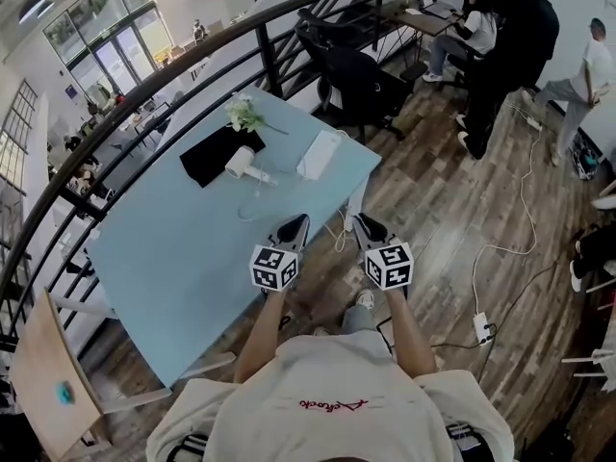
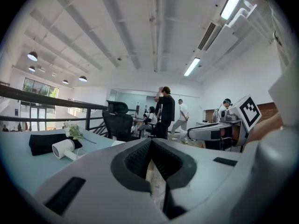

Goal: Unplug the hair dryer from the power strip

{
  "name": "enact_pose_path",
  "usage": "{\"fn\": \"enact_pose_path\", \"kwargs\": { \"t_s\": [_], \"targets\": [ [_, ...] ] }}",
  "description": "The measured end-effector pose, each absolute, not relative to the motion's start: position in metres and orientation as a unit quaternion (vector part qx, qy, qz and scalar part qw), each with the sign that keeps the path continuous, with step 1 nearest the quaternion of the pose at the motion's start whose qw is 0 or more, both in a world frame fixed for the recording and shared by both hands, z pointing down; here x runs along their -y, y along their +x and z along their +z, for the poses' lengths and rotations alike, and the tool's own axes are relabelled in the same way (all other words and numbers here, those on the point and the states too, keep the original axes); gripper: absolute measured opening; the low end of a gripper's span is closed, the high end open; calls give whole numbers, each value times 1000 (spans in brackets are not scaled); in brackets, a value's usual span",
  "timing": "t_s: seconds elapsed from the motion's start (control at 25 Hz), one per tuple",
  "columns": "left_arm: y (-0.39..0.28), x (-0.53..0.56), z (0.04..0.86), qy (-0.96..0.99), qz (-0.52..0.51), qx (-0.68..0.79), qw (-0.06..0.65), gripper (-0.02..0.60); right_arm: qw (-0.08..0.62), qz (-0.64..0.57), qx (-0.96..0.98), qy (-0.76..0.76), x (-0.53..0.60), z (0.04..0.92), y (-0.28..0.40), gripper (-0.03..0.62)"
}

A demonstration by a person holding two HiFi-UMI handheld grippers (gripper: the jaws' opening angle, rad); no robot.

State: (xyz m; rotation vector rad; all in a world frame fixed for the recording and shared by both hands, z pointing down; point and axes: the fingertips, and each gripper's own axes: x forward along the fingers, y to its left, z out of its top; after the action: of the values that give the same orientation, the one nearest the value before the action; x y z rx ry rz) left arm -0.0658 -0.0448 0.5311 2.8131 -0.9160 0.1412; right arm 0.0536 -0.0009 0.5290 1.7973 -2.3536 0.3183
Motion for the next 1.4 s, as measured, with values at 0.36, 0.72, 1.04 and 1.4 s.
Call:
{"fn": "enact_pose_path", "kwargs": {
  "t_s": [0.36,0.72,1.04,1.4],
  "targets": [
    [-57,13,527,943,46,317,88,8,77,103,795,592,-25,523,62,58],
    [-28,-32,514,935,45,342,85,8,79,101,810,572,-68,514,95,57],
    [-3,-87,510,931,46,352,83,8,74,99,819,561,-114,511,118,57],
    [16,-140,515,926,51,365,85,8,72,101,829,545,-159,516,131,57]
  ]
}}
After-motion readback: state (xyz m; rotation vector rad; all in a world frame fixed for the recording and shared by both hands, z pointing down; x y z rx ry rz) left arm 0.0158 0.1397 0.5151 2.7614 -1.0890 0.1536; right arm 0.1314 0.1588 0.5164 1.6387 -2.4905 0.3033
